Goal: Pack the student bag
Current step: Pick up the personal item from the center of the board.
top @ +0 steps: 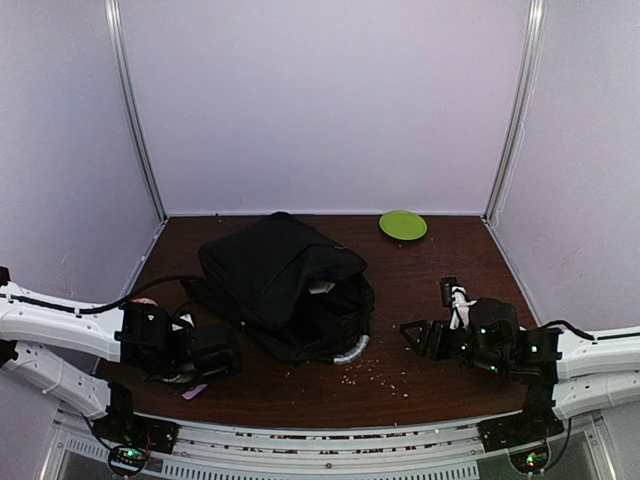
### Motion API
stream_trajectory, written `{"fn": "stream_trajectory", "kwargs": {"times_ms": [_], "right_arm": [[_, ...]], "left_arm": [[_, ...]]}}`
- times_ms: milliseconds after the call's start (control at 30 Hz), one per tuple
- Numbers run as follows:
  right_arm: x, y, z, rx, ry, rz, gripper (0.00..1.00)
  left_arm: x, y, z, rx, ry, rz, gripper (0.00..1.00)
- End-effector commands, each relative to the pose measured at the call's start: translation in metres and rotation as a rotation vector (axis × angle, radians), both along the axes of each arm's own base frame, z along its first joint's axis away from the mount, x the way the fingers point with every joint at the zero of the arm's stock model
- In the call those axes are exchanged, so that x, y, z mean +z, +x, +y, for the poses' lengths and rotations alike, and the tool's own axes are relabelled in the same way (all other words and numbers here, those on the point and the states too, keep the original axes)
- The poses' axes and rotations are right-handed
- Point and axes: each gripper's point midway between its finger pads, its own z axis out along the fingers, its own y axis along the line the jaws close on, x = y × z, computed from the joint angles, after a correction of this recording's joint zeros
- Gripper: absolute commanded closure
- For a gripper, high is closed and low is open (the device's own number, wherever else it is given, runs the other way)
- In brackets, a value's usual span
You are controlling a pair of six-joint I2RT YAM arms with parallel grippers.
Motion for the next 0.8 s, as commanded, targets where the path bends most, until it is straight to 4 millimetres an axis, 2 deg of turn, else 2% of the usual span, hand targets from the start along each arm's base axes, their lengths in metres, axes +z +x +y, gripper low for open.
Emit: {"fn": "stream_trajectory", "kwargs": {"times_ms": [0,100,267,467,567,767], "right_arm": [[0.005,-0.002,-0.002,-0.006,0.020,-0.019,0.31],[0.008,-0.002,-0.002,-0.003,0.030,-0.028,0.31],[0.006,-0.003,-0.002,0.007,0.021,-0.030,0.31],[0.006,-0.004,0.000,0.014,0.024,-0.027,0.31],[0.008,-0.003,0.002,0.016,0.030,-0.029,0.31],[0.010,-0.003,0.004,0.021,0.031,-0.025,0.31]], "left_arm": [[-0.025,-0.006,0.018,0.167,-0.131,0.104,0.02],[-0.032,-0.002,0.029,0.232,-0.198,0.101,0.02],[-0.025,0.000,0.068,0.352,-0.163,0.090,0.02],[-0.025,-0.007,0.096,0.449,-0.134,0.118,0.02],[-0.029,-0.009,0.102,0.479,-0.101,0.152,0.02],[-0.035,-0.004,0.102,0.475,-0.072,0.203,0.02]]}}
